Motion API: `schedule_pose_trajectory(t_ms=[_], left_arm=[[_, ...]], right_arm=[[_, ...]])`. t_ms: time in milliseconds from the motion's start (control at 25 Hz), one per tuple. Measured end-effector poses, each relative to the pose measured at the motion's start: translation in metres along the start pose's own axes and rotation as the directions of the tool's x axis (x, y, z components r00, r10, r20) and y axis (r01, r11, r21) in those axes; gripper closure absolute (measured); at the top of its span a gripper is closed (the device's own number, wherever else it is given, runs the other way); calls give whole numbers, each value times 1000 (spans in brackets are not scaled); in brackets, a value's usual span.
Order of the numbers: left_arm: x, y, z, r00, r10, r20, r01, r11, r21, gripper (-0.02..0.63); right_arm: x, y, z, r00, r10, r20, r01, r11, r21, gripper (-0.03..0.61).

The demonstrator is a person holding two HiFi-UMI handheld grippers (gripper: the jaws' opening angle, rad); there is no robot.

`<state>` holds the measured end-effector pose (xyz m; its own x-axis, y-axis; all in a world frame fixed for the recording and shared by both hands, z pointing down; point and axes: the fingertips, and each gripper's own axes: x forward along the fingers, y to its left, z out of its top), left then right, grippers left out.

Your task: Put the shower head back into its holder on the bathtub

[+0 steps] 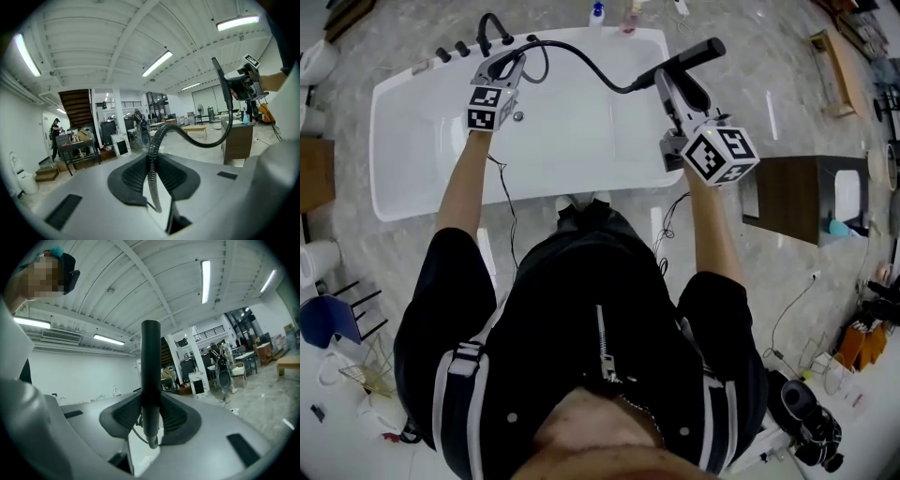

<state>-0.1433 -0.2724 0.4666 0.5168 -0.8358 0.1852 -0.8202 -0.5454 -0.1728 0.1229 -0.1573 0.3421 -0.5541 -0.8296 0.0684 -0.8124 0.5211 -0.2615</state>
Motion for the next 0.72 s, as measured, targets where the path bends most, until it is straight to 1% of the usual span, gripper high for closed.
schedule_pose_trajectory(t_ms=[80, 200, 320, 480, 600, 720], left_arm=[[-3, 13, 22, 999, 28, 30, -29, 999, 28, 537], [-5, 34, 55, 994, 88, 72, -93, 993, 72, 537], [-3, 56, 87, 983, 145, 112, -157, 981, 111, 537], [1, 77, 126, 965, 198, 172, -226, 960, 163, 537], [4, 87, 139, 954, 231, 190, -266, 945, 190, 537], [14, 95, 139, 952, 245, 182, -280, 939, 201, 537]], right_arm=[[9, 3, 1, 1000, 27, 5, -27, 1000, 5, 451], [21, 5, 5, 997, 70, 9, -70, 997, 11, 451], [36, 8, 10, 994, 105, 23, -106, 994, 23, 451], [51, 14, 19, 989, 135, 54, -136, 990, 28, 451], [58, 14, 21, 988, 142, 61, -144, 989, 27, 451], [65, 10, 21, 988, 143, 59, -145, 989, 34, 451]])
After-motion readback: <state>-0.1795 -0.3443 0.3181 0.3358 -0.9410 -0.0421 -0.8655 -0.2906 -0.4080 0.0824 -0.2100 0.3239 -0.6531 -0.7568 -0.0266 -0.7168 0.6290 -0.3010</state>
